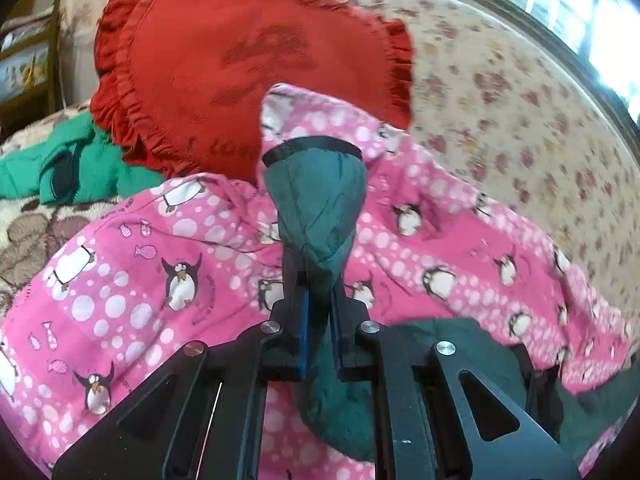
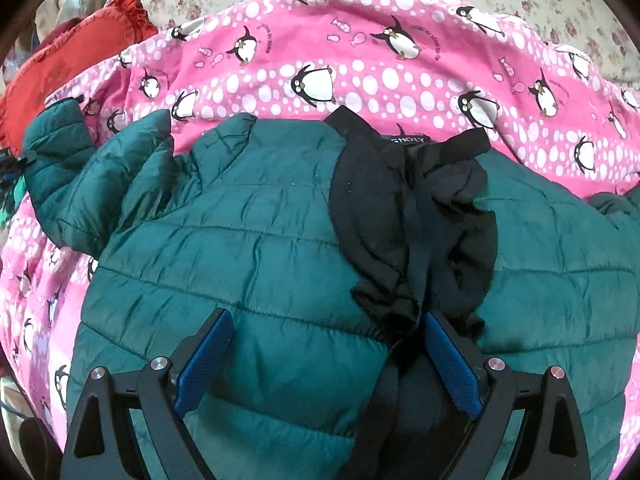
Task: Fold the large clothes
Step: 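Lift the sleeve with the left gripper, fold it across the jacket, release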
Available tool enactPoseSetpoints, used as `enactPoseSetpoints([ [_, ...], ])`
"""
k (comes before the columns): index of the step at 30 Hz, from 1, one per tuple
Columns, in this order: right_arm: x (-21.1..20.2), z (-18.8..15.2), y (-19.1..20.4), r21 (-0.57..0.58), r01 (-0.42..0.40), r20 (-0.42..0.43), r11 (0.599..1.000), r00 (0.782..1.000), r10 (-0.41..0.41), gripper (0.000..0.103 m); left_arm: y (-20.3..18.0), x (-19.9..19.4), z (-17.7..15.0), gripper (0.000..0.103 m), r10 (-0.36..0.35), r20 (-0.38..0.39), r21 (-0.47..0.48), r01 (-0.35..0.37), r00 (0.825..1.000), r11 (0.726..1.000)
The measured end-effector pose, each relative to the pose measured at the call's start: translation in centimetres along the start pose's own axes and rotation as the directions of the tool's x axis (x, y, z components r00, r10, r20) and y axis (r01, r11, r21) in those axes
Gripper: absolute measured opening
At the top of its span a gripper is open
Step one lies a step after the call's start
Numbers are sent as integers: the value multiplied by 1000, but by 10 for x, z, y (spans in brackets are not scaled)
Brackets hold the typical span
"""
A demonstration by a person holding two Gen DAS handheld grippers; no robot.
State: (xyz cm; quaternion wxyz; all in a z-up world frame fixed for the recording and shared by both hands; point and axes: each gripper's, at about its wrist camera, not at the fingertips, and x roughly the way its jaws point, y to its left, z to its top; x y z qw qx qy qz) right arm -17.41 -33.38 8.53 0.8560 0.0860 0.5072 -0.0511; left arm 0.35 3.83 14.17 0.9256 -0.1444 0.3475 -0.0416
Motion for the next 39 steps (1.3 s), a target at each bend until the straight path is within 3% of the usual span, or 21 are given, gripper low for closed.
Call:
enactPoseSetpoints([
  [12, -24, -3, -26, 64, -2, 38, 998, 999, 0, 94, -50, -44, -28, 8, -123, -2, 86, 122, 992, 989],
  [20, -36, -8, -43, 96, -10, 63, 995, 998, 4, 95, -91, -57, -60, 8, -162, -46, 148, 168, 986, 975],
  [26, -43, -13, -59, 137, -29, 73, 990, 997, 19, 95, -129, -50, -99, 8, -189, -125, 191, 210, 974, 959],
  [34, -46, -18, -76, 177, -85, 82, 980, 994, 72, 95, -183, -13, -170, 8, -139, -259, 265, 208, 956, 941],
  [37, -43, -19, -84, 223, -183, 93, 958, 982, 166, 95, -194, 4, -192, 8, -105, -342, 283, 209, 934, 936],
  [39, -42, -18, -86, 240, -245, 105, 939, 969, 225, 95, -196, 6, -197, 8, -91, -351, 295, 203, 932, 934],
])
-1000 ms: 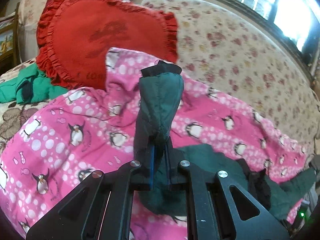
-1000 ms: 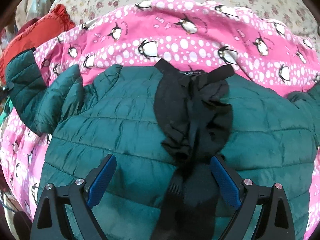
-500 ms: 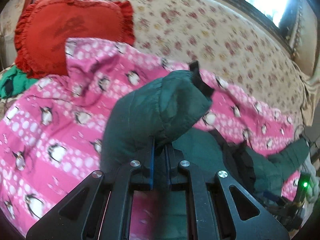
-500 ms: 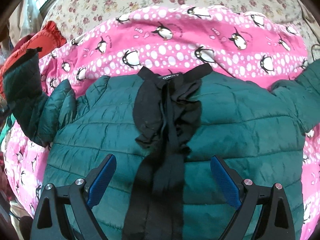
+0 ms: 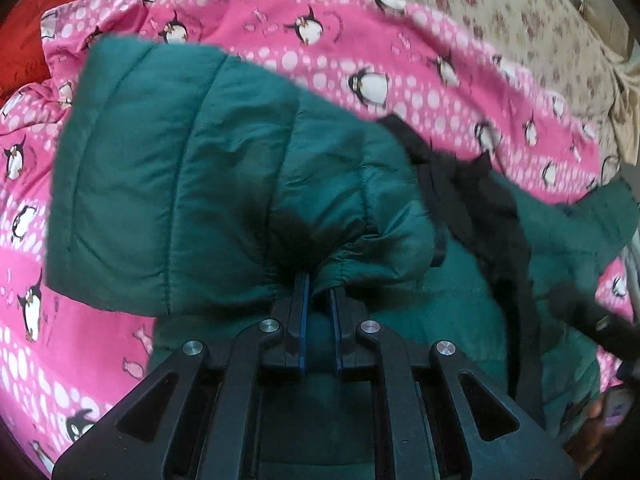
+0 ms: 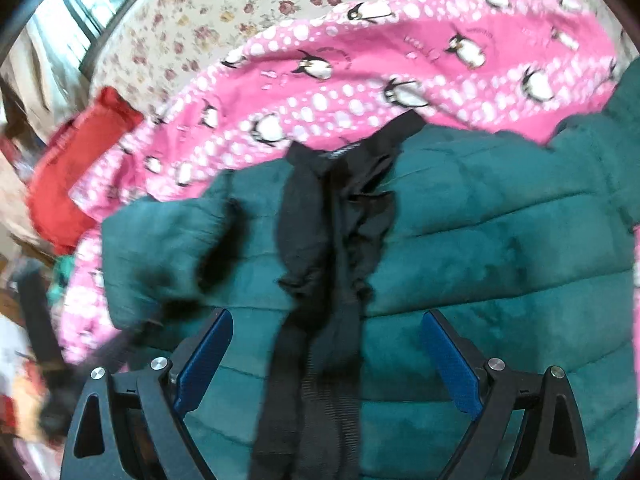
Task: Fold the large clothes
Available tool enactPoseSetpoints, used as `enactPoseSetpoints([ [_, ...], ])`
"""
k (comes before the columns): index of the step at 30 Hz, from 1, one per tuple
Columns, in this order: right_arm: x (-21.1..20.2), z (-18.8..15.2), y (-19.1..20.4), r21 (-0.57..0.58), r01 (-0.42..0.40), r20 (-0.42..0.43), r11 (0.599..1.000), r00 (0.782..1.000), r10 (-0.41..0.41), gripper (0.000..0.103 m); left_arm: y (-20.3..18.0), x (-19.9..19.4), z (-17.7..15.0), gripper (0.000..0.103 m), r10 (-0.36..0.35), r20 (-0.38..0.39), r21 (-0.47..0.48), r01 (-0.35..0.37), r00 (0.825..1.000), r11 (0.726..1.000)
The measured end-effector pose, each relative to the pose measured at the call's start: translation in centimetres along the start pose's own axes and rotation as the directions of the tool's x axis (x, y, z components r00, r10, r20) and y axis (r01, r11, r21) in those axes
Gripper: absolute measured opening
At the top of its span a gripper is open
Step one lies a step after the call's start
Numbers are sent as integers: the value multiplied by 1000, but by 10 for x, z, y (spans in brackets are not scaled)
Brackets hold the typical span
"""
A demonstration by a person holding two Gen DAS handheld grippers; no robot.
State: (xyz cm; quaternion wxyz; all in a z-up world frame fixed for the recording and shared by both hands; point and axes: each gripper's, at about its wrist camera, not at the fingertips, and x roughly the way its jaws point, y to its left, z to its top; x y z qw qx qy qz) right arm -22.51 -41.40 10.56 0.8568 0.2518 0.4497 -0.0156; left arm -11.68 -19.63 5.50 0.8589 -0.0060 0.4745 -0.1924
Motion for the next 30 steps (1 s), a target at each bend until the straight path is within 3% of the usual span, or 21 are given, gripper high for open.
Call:
enactPoseSetpoints([
  [4, 0, 5, 9, 32, -112, 4, 993, 994, 112, 95, 8, -12, -3, 16, -75, -19, -2, 75, 997, 997],
  [6, 4, 9, 19, 40, -176, -6, 984, 984, 176, 95, 18, -23, -8, 46, -112, -27, -20, 111, 993, 994],
  [8, 12, 14, 30, 48, -240, -18, 970, 970, 241, 95, 28, -37, -14, 60, -119, 10, -29, 119, 993, 992],
  [10, 23, 19, 42, 49, -273, -33, 961, 961, 274, 91, 40, -52, -20, 62, -91, 62, -33, 93, 994, 995],
  [15, 57, 34, 74, 5, -278, -95, 961, 956, 277, 89, 76, -66, -28, 62, -20, 108, -75, 28, 994, 997],
  [20, 99, 39, 95, -13, -274, -167, 962, 949, 268, 89, 101, -51, -30, 62, 30, 72, -152, -19, 997, 988],
  [21, 108, 37, 100, -21, -280, -187, 960, 944, 272, 79, 106, -47, -32, 62, 29, 58, -176, -19, 998, 984],
  [22, 112, 36, 99, -27, -286, -197, 958, 941, 275, 59, 109, -43, -33, 62, 26, 48, -188, -16, 998, 982],
  [24, 118, 32, 103, -43, -274, -189, 961, 946, 262, 31, 111, -40, -35, 62, 20, 44, -197, -11, 999, 980],
  [27, 112, 29, 101, -54, -287, -161, 956, 948, 276, 19, 110, -41, -36, 62, 27, 53, -186, -17, 998, 982],
  [30, 82, 36, 97, -103, -283, -67, 954, 958, 277, 17, 110, -42, -37, 62, 27, 57, -195, -15, 998, 981],
])
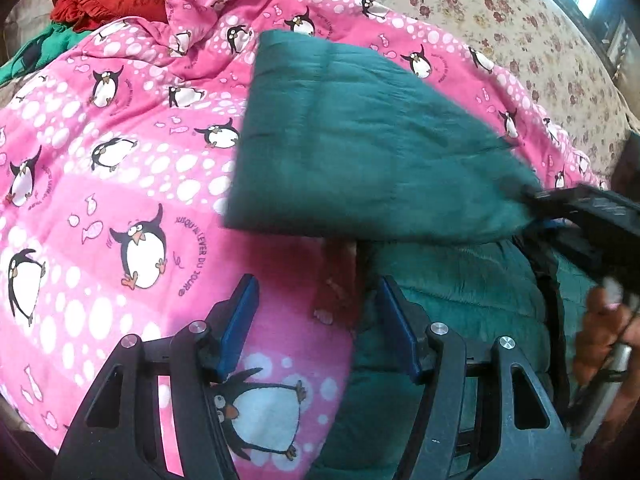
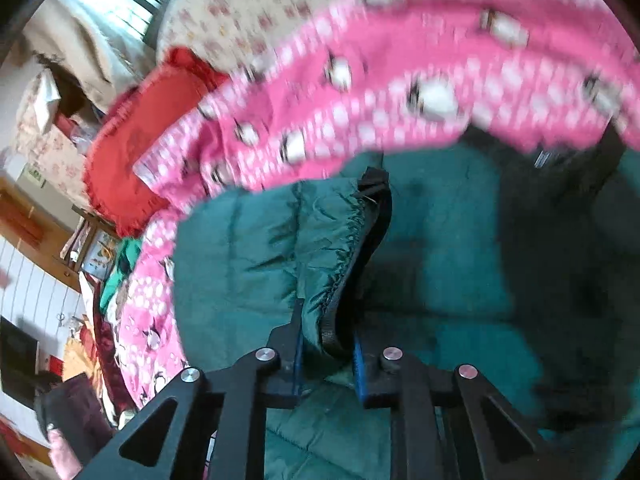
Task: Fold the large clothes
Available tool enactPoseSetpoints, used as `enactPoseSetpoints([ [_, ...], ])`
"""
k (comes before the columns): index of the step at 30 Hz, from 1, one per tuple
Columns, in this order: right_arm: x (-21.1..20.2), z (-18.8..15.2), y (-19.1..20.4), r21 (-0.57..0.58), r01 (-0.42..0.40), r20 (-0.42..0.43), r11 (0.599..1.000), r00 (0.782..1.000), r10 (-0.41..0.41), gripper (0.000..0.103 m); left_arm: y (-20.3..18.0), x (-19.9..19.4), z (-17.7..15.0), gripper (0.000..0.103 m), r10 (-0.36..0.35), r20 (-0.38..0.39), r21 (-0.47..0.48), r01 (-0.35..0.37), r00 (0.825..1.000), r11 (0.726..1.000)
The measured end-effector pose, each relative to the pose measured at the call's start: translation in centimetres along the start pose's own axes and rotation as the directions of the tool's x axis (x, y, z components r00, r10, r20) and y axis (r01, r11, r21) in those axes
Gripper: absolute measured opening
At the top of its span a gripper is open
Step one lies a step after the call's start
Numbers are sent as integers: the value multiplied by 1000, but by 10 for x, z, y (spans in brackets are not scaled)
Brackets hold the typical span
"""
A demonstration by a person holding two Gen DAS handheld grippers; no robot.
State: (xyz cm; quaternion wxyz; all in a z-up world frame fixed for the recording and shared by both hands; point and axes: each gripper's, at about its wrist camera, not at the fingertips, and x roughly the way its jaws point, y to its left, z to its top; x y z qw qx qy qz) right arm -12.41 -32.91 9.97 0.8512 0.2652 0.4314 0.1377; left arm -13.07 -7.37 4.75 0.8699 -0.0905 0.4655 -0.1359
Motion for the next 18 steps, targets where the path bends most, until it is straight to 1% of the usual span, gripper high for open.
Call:
enactPoseSetpoints([
  [3, -44, 8, -9, -6, 16, 95, 1000, 995, -15, 17, 0, -1, -1, 62, 6, 3, -2, -6, 1000, 1000],
  [4, -59, 10, -14, -2, 38, 125, 999, 991, -38, 17, -1, -1, -1, 62, 9, 3, -1, -9, 1000, 1000],
  [6, -89, 12, -29, 6, 129, 185, 992, 974, -127, 17, -3, -1, -1, 62, 17, 3, 3, -17, 1000, 1000],
  [8, -112, 11, -48, 37, 190, 225, 981, 955, -194, 17, -5, -1, -1, 62, 24, 3, 8, -24, 1000, 1000],
  [11, -137, 6, -80, 101, 232, 225, 967, 942, -250, 17, -11, -1, 0, 62, 25, 0, 16, -25, 1000, 1000],
  [15, -159, -6, -111, 134, 309, 214, 941, 919, -332, 17, -23, -1, 1, 62, 23, -1, 44, -23, 1000, 999],
  [18, -174, -12, -131, 173, 334, 222, 926, 903, -368, 16, -32, 2, 3, 62, 26, -13, 67, -25, 1000, 997],
])
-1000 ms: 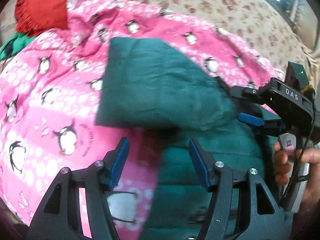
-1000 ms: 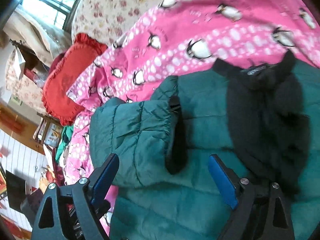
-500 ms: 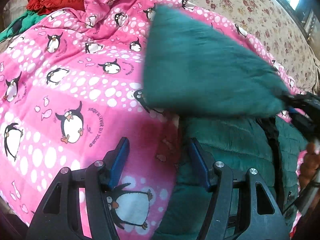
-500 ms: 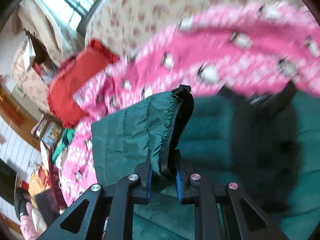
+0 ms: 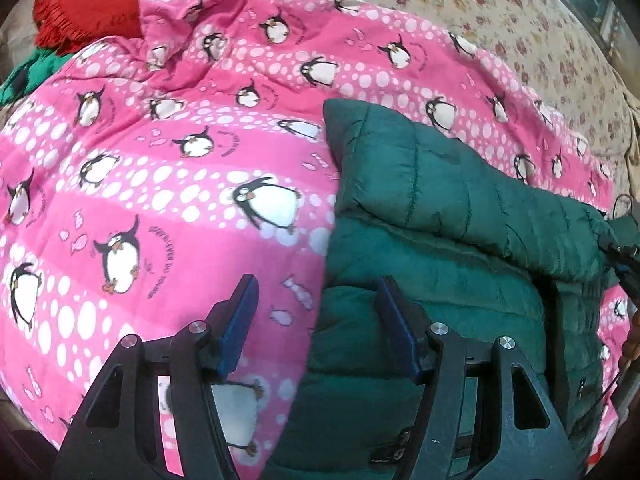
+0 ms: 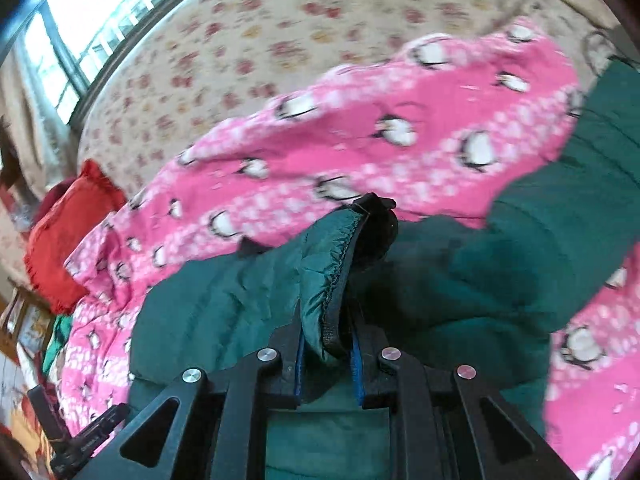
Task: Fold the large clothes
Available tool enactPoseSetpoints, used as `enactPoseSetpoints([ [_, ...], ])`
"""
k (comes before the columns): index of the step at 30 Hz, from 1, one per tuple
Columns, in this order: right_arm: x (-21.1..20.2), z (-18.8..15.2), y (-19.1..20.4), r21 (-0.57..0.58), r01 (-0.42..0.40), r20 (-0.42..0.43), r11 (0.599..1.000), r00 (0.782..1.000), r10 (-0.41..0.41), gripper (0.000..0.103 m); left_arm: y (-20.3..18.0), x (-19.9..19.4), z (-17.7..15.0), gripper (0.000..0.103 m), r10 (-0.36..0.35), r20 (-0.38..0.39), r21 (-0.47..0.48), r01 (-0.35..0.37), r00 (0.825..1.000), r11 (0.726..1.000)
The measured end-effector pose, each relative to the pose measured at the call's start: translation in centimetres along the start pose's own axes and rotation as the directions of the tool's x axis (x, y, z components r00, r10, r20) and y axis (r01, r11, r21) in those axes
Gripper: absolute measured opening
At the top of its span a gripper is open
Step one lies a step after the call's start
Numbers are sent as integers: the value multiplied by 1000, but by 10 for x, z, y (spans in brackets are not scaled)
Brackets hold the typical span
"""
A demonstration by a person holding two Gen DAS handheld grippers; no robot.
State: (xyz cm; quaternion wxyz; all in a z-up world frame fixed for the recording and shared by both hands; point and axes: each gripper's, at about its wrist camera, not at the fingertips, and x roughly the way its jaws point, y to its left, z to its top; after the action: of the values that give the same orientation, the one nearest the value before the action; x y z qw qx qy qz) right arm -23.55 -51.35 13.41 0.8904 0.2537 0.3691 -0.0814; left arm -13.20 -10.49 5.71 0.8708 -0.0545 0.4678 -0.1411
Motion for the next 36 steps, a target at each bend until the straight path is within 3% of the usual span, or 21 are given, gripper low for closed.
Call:
enactPoseSetpoints([
  [5, -7, -1, -18, -3, 60, 22, 998, 998, -60, 16, -15, -1, 8, 62, 4, 25, 12, -4, 1000, 1000],
  [10, 23, -2, -17, -83, 149, -33, 985, 988, -152, 16, -29, 0, 21, 62, -1, 31, 16, 1, 1000, 1000],
  [11, 24, -1, -15, -93, 156, -41, 983, 986, -160, 19, -32, 0, 24, 62, 0, 36, 19, 0, 999, 1000],
  [13, 14, 1, -14, -90, 179, -22, 980, 983, -182, 47, -38, 1, 31, 62, 7, 50, 28, -9, 999, 1000],
  [14, 5, 1, -13, -85, 195, 8, 977, 981, -195, 50, -41, 2, 34, 62, 9, 55, 33, -10, 998, 999],
  [17, -18, 1, -3, -104, 221, 72, 970, 974, -215, 50, -50, 6, 46, 62, 24, 78, 51, -28, 997, 998],
  [22, -24, 3, 28, -193, 154, 100, 969, 986, -137, 50, -63, 19, 63, 62, 51, 108, 85, -60, 993, 995],
  [25, 0, 2, 50, -270, 90, 56, 959, 995, -77, 50, -67, 31, 68, 62, 74, 99, 105, -85, 992, 991],
  [27, 22, 2, 56, -300, 81, 15, 951, 997, -80, 50, -68, 42, 69, 62, 84, 81, 110, -93, 993, 990],
  [32, 74, 1, 42, -305, 193, -23, 932, 977, -210, 50, -66, 63, 66, 62, 81, 47, 114, -85, 996, 990],
  [36, 105, -4, 25, -278, 202, -79, 939, 970, -232, 50, -64, 66, 62, 62, 64, 56, 109, -70, 996, 992],
])
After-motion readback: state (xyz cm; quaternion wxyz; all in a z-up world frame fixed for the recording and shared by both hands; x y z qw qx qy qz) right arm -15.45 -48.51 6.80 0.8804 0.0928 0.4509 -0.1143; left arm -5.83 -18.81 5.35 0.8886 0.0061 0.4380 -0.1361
